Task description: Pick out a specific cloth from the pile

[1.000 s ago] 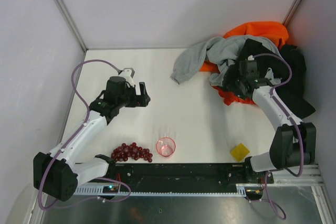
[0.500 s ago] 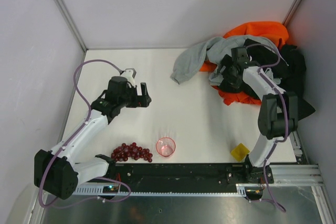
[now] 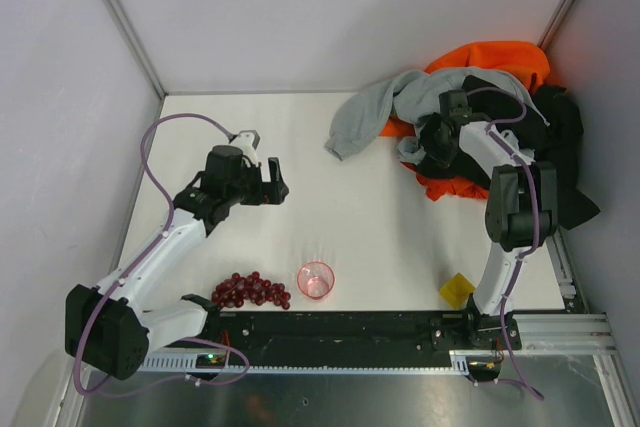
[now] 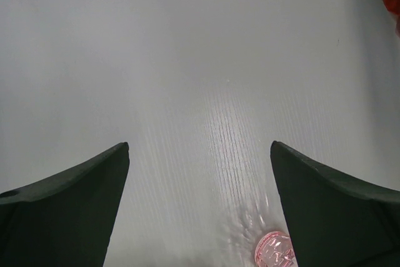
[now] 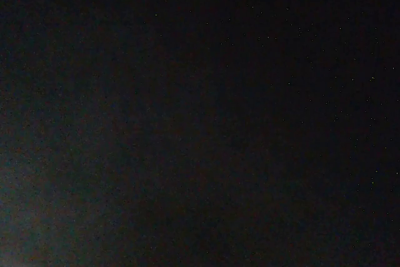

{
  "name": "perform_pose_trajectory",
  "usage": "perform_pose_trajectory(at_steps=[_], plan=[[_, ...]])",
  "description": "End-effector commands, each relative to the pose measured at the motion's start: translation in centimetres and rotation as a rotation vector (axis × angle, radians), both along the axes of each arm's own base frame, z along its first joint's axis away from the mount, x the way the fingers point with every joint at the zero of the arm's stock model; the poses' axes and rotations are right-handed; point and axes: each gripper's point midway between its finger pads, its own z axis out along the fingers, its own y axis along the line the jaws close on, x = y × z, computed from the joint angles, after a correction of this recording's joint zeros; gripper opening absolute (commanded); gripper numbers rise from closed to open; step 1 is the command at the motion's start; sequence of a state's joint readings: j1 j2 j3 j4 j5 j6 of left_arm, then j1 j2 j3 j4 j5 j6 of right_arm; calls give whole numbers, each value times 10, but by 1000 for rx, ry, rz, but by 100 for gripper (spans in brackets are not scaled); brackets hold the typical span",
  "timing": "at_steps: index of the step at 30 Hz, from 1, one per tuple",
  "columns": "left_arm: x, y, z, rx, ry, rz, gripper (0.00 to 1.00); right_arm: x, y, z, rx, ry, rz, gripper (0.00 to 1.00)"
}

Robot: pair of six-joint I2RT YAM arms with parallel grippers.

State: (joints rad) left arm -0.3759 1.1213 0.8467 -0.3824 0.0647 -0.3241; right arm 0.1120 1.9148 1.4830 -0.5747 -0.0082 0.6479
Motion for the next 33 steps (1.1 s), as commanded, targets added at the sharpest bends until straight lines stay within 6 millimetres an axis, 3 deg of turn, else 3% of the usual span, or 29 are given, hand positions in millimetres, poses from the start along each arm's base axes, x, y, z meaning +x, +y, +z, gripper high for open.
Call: perform_pose_trajectory(at_steps=[1,3,8,15,25,33], plan=[[4,-7,9,-22,-31,-20,100,7,-2,7,49,-45,32,51],[4,-7,8,-22,-30,-22,100,9,-4,12,56,-59,36,39],[3,-8,9,-23,-34,-26,100,11,-8,34,70,-104,54,19],[3,-9,10,-27,-34,-33,100,22,-19,92,80,-220,78,2],[2,-10,11,-26,-37,-35,100,54,-80,200,34,-430,29,0],[1,-10,11,-23,-39,-36,100,67,-154,273,-44,-583,-139,0]])
